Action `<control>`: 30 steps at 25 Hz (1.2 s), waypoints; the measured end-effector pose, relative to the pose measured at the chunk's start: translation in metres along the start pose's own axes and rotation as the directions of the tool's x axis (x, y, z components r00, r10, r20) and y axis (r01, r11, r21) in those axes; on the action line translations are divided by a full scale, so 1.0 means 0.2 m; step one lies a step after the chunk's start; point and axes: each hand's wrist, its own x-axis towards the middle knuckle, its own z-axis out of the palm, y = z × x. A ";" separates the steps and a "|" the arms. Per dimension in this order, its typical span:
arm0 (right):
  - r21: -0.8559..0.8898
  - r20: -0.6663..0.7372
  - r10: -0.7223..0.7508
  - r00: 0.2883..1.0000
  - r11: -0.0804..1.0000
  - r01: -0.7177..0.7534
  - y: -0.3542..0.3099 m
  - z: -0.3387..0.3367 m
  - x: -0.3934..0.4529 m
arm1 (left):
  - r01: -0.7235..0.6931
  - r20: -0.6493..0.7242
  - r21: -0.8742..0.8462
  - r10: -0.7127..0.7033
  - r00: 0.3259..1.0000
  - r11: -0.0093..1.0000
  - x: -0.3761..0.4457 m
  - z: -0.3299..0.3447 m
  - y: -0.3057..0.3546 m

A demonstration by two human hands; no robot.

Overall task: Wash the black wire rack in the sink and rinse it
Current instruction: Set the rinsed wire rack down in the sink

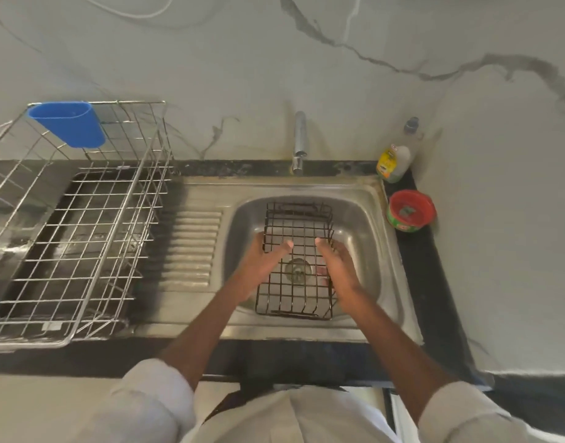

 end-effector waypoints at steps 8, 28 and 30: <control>0.181 0.200 -0.259 0.945 0.957 0.224 -0.28 0.19 -0.32 | -0.247 -0.267 -0.145 0.203 0.942 0.958 -0.34 -0.28 0.16; 0.003 0.250 -0.355 0.901 0.931 0.366 -0.95 2.15 -0.27 | -0.283 -0.310 -0.132 0.232 0.922 0.950 -0.22 -2.26 0.05; -0.032 0.235 -0.286 0.929 0.953 0.302 -0.88 2.24 -0.22 | -0.212 -0.264 -0.152 0.167 0.950 0.965 -0.09 -2.32 -0.10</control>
